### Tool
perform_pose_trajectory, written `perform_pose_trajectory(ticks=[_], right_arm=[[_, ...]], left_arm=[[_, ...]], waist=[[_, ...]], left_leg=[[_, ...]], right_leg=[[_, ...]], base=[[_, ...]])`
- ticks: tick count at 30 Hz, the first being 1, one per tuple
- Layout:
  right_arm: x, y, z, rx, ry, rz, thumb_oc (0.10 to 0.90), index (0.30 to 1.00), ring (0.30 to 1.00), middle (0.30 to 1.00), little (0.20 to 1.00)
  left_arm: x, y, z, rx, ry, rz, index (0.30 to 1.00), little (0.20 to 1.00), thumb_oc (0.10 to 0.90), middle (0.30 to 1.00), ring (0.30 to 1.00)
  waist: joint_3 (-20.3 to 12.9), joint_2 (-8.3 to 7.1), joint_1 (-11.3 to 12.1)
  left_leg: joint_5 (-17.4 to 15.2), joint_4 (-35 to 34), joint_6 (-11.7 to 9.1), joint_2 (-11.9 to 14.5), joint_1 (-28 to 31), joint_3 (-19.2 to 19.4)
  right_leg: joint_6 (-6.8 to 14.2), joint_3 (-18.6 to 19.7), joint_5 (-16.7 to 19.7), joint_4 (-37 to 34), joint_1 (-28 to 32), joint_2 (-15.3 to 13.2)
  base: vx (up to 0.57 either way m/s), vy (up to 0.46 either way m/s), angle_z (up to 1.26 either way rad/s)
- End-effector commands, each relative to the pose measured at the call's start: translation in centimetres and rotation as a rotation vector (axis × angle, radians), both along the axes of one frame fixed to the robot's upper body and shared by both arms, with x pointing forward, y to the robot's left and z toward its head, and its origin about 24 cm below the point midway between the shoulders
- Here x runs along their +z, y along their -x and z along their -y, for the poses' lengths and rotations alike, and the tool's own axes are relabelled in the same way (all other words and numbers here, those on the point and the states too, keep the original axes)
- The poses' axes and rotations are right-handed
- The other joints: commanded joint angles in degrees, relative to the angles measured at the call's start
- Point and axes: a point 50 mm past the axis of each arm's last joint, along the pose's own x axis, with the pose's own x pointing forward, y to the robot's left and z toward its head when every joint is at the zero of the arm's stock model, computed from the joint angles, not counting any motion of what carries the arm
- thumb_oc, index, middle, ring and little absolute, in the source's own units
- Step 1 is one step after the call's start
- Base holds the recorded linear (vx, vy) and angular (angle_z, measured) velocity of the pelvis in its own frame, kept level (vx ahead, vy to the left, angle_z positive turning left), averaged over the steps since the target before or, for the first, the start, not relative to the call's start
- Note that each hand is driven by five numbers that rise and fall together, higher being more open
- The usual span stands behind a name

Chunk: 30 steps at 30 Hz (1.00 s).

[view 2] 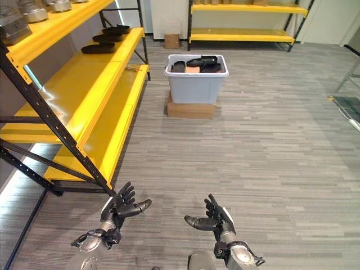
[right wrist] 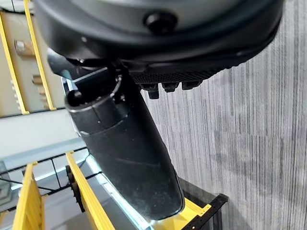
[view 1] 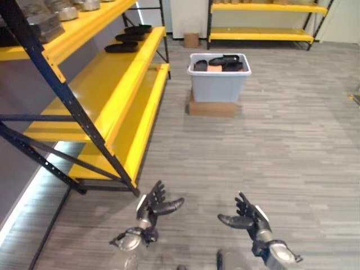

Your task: Move parts from the plastic box to the shelf.

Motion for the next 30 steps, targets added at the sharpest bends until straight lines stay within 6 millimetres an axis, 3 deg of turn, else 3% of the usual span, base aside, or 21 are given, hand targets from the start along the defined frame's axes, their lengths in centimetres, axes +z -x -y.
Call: perform_pose_trajectory(ticks=[1, 4, 7, 10, 12, 18, 20, 22, 23, 25, 26, 27, 28, 30], right_arm=[[2.9, -2.3, -0.6, -0.001, -0.055, 0.191, 0.900, 1.000, 1.000, 1.000, 1.000], [2.9, -2.4, -0.4, -0.002, -0.041, 0.193, 0.900, 1.000, 1.000, 1.000, 1.000], [3.0, -2.2, -0.1, -0.004, -0.029, 0.195, 0.900, 1.000, 1.000, 1.000, 1.000], [2.9, -1.8, 0.1, -0.004, -0.034, 0.185, 0.900, 1.000, 1.000, 1.000, 1.000], [3.2, -1.8, 0.6, -0.010, -0.032, 0.198, 0.900, 1.000, 1.000, 1.000, 1.000], [3.4, -1.9, 1.1, -0.016, -0.013, 0.208, 0.900, 1.000, 1.000, 1.000, 1.000], [3.4, -2.2, 1.3, -0.010, 0.004, 0.202, 0.900, 1.000, 1.000, 1.000, 1.000], [3.6, -2.4, 1.4, -0.010, 0.009, 0.210, 0.900, 1.000, 1.000, 1.000, 1.000], [3.9, -2.6, 1.7, -0.024, 0.009, 0.226, 0.900, 1.000, 1.000, 1.000, 1.000], [3.9, -2.4, 1.8, -0.032, 0.009, 0.224, 0.900, 1.000, 1.000, 1.000, 1.000], [3.8, -2.2, 2.3, -0.052, 0.020, 0.215, 0.900, 1.000, 1.000, 1.000, 1.000], [3.8, -2.2, 2.3, -0.052, 0.020, 0.215, 0.900, 1.000, 1.000, 1.000, 1.000], [3.8, -2.1, 2.5, -0.062, 0.021, 0.216, 0.900, 1.000, 1.000, 1.000, 1.000], [3.6, -2.0, 2.7, -0.078, 0.018, 0.207, 0.900, 1.000, 1.000, 1.000, 1.000]], left_arm=[[3.9, -2.5, -0.2, -0.039, -0.025, 0.236, 1.000, 1.000, 0.900, 1.000, 1.000], [4.0, -2.7, -0.1, -0.028, -0.014, 0.242, 1.000, 1.000, 0.900, 1.000, 1.000], [3.8, -2.6, -0.1, -0.015, -0.003, 0.241, 1.000, 1.000, 0.900, 1.000, 1.000], [3.5, -2.3, 0.0, -0.016, 0.001, 0.230, 1.000, 1.000, 0.900, 1.000, 1.000], [3.2, -2.2, 0.2, -0.008, 0.015, 0.216, 1.000, 1.000, 0.900, 1.000, 1.000], [3.6, -2.5, 0.5, -0.013, 0.031, 0.232, 1.000, 1.000, 0.900, 1.000, 1.000], [3.6, -2.5, 0.8, -0.021, 0.041, 0.230, 1.000, 1.000, 0.900, 1.000, 1.000], [3.7, -2.5, 1.0, -0.014, 0.066, 0.233, 1.000, 1.000, 0.900, 1.000, 1.000], [4.2, -2.9, 1.0, -0.014, 0.072, 0.249, 1.000, 1.000, 0.900, 1.000, 1.000], [4.2, -2.9, 1.2, -0.023, 0.074, 0.246, 1.000, 1.000, 0.900, 1.000, 1.000], [4.4, -3.0, 1.6, -0.045, 0.077, 0.255, 1.000, 1.000, 0.900, 1.000, 1.000], [4.4, -3.0, 1.6, -0.045, 0.076, 0.255, 1.000, 1.000, 0.900, 1.000, 1.000], [4.4, -2.9, 1.5, -0.048, 0.073, 0.253, 1.000, 1.000, 0.900, 1.000, 1.000], [4.2, -2.7, 1.5, -0.052, 0.073, 0.244, 1.000, 1.000, 0.900, 1.000, 1.000]], waist=[[-3.70, -1.01, -0.52], [-3.42, -1.99, -1.02], [-3.65, -2.06, -2.24], [-4.75, -1.98, -2.16], [-5.94, -1.19, -3.05], [-6.96, -0.43, -3.33], [-7.42, -0.37, -3.01], [-7.21, -0.84, -2.48], [-5.52, -2.22, -1.45], [-4.79, -3.09, -0.82], [-3.07, -4.14, 0.06], [-3.19, -4.22, 0.00], [-2.90, -4.46, 0.00], [-2.87, -4.79, -0.10]], left_leg=[[-2.43, 2.48, -2.39, 2.11, 0.22, -3.33], [-3.99, 2.05, -3.23, 0.79, 1.84, -3.42], [-5.76, 1.77, -4.28, 0.77, 4.52, -3.96], [-6.31, 1.42, -4.86, 1.39, 6.08, -4.07], [-5.55, 1.38, -6.09, 3.72, 7.21, -5.17], [-4.23, 1.79, -7.60, 6.81, 8.11, -5.55], [-2.86, 4.10, -8.42, 8.34, 7.29, -5.72], [3.77, 15.37, -10.34, 10.58, 2.05, -6.34], [10.20, 27.62, -11.29, 12.09, -4.66, -8.21], [11.43, 31.40, -11.04, 11.45, -7.14, -9.50], [7.05, 30.41, -9.65, 8.48, -13.03, -9.90], [7.17, 30.32, -9.61, 8.37, -13.16, -9.92], [5.52, 26.98, -8.78, 7.21, -15.31, -9.33], [4.40, 20.33, -7.95, 8.82, -17.54, -7.57]], right_leg=[[2.46, 0.53, 10.60, -10.62, 0.88, -3.26], [3.18, -0.42, 11.59, -22.44, 0.59, -3.99], [4.23, 0.25, 13.30, -28.04, 0.96, -3.57], [3.56, -0.50, 11.65, -28.61, 2.29, -2.59], [2.14, -0.94, 9.38, -26.61, 2.50, 0.24], [-0.04, -2.36, 5.16, -21.64, 0.49, 2.94], [-1.17, -2.53, 3.00, -20.65, 0.16, 5.15], [-3.49, -2.22, 1.53, -21.42, 2.10, 7.28], [-5.95, -2.30, 0.02, -22.38, 4.76, 8.24], [-6.86, -2.30, -0.78, -22.90, 5.87, 8.38], [-6.80, -2.72, -1.57, -23.28, 7.83, 7.52], [-6.78, -2.75, -1.50, -23.34, 7.71, 7.41], [-6.34, -3.12, -1.57, -23.75, 8.39, 7.23], [-5.87, -3.40, -2.67, -24.10, 9.76, 6.67]], base=[[0.15, 0.000, -0.17], [0.18, -0.050, -0.15], [0.23, -0.084, 0.07], [0.23, -0.113, 0.15], [0.31, -0.196, 0.26], [0.20, -0.164, 0.17], [0.25, -0.247, -0.17], [0.22, -0.337, -0.14], [0.11, -0.302, -0.11], [0.08, -0.215, -0.15], [0.09, -0.149, -0.11], [0.12, -0.079, 0.10], [0.13, -0.011, 0.34], [0.22, 0.019, 0.32]])
